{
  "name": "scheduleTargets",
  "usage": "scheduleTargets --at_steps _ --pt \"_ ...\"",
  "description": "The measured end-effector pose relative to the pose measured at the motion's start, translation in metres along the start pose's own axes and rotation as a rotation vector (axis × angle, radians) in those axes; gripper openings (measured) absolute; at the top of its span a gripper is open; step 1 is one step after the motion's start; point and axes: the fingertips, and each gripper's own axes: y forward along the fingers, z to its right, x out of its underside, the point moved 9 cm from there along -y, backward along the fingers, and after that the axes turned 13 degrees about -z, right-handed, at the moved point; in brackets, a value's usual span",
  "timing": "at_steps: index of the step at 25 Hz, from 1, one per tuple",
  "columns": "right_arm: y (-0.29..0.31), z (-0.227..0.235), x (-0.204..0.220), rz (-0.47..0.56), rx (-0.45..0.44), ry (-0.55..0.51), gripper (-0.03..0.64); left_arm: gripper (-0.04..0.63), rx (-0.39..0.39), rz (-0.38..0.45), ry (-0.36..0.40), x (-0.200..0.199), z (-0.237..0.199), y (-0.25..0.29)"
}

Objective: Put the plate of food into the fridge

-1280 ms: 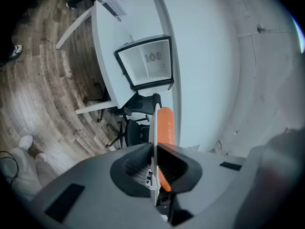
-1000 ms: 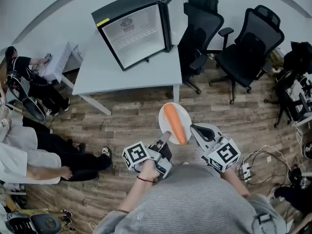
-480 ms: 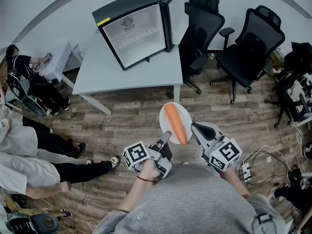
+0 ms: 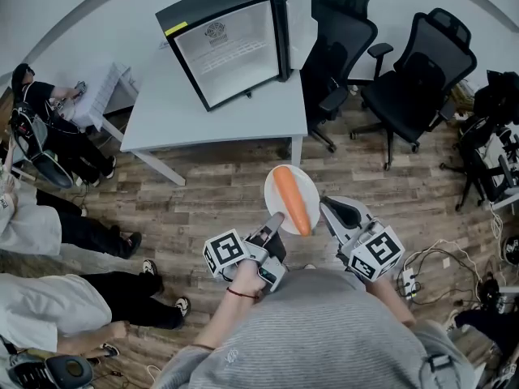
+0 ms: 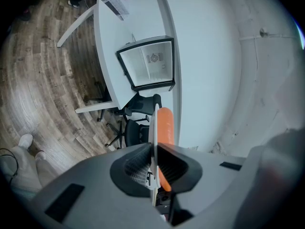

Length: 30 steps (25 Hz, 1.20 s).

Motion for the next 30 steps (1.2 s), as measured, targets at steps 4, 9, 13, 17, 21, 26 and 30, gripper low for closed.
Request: scheduleTargets --at_steps 4,9,13,17,21,26,30 --pt "0.009 -0.005 -0.003 0.004 0.013 -0.002 0.015 0.038 -0.010 -0.001 -0.005 -0.008 -0.003 -0.009" --pt "0.025 -0.016 -0.004 0.005 0.035 0.000 0.015 0.038 -0.006 -0.013 -0.008 -0.021 -0.006 -0.021" --pt "0.039 -0.026 -0.006 0.014 0.044 0.007 0.015 0.038 -0.001 -0.025 -0.004 -0.033 -0.008 -0.032" --pt "0.051 -0.031 -0.003 0.016 0.053 0.026 0.015 0.038 0.006 -0.033 -0.005 -0.045 -0.011 -0.036" --pt "0.061 -0.026 -0.003 0.012 0.060 0.035 0.015 0.038 0.003 -0.030 -0.013 -0.056 -0.016 -0.036" --pt "0.074 -0.004 -0.007 0.017 0.058 0.046 0.015 0.038 -0.006 -0.017 -0.012 -0.075 -0.018 -0.023" --pt "0.091 0.026 -0.013 0.017 0.039 0.047 0.015 0.038 -0.009 -0.005 -0.014 -0.094 -0.014 -0.001"
